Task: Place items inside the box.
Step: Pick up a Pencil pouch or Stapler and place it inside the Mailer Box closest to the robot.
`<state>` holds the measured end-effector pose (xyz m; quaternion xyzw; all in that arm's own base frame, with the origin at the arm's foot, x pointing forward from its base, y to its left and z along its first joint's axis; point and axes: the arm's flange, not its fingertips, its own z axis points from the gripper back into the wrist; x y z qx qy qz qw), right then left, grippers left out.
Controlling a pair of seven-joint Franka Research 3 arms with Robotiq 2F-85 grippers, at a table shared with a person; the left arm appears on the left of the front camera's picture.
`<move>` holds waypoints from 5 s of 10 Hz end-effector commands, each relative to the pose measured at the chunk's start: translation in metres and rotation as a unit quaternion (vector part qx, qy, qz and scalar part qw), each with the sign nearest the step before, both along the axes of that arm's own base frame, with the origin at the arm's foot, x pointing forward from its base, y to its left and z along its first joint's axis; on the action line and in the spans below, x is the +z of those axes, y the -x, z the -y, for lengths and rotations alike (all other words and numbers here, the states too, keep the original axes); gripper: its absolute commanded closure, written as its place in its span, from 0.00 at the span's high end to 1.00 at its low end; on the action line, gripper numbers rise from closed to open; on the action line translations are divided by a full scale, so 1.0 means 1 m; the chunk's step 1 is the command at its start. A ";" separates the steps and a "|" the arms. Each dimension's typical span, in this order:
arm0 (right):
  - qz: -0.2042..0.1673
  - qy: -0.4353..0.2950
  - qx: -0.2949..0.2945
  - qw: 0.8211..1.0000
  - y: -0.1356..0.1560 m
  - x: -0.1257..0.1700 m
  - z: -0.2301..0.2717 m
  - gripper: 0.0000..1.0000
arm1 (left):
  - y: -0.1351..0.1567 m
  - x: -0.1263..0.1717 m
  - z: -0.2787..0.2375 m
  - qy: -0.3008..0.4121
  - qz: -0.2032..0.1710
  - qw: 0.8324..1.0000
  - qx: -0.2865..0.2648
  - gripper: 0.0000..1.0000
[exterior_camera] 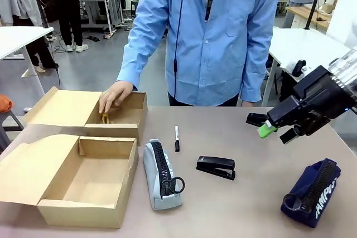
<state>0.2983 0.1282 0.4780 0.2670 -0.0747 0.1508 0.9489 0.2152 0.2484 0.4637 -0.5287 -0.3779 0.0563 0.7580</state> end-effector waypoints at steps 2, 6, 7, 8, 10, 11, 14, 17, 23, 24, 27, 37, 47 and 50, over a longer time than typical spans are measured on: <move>0.027 0.096 0.063 0.993 -0.028 0.015 -0.128 1.00 | 0.000 0.002 0.000 0.001 0.015 1.000 -0.001 1.00; -0.024 0.204 0.050 0.977 -0.052 -0.025 -0.274 1.00 | 0.000 0.002 0.000 0.001 0.015 1.000 -0.001 1.00; -0.024 0.237 0.043 0.970 -0.056 -0.040 -0.295 1.00 | 0.000 0.002 0.000 0.001 0.015 1.000 -0.001 1.00; -0.028 0.252 0.043 0.966 -0.062 -0.053 -0.309 1.00 | 0.000 0.002 0.000 0.001 0.015 1.000 -0.001 1.00; -0.055 0.264 0.070 0.961 -0.064 -0.082 -0.334 1.00 | 0.000 0.002 0.000 0.001 0.015 1.000 -0.001 1.00; -0.068 0.264 0.072 0.959 -0.065 -0.091 -0.340 1.00 | 0.000 0.002 0.000 0.001 0.015 1.000 -0.001 1.00; -0.065 0.290 0.060 0.953 -0.063 -0.113 -0.350 1.00 | 0.000 0.002 0.000 0.001 0.015 1.000 -0.001 1.00; -0.062 0.291 0.068 0.952 -0.063 -0.115 -0.348 0.43 | 0.000 0.002 0.000 0.001 0.015 1.000 -0.001 1.00; -0.039 0.298 0.048 0.953 -0.062 -0.114 -0.342 0.04 | 0.000 0.002 0.000 0.001 0.015 1.000 -0.001 1.00; -0.041 0.294 0.051 0.954 -0.061 -0.113 -0.342 0.00 | 0.000 0.002 0.000 0.001 0.015 1.000 -0.001 1.00; -0.052 0.298 0.063 0.951 -0.060 -0.113 -0.339 0.00 | 0.000 0.002 0.000 0.001 0.015 1.000 -0.001 1.00; 0.000 0.269 0.098 0.958 0.128 0.064 -0.261 0.00 | 0.000 0.002 0.000 0.001 0.015 1.000 -0.001 1.00; -0.104 0.259 -0.103 0.955 0.102 0.059 -0.284 0.11 | 0.000 0.002 0.000 0.001 0.015 1.000 -0.001 1.00; -0.089 0.187 -0.168 0.964 0.069 0.046 -0.366 0.11 | 0.000 0.002 0.000 0.001 0.015 1.000 -0.001 1.00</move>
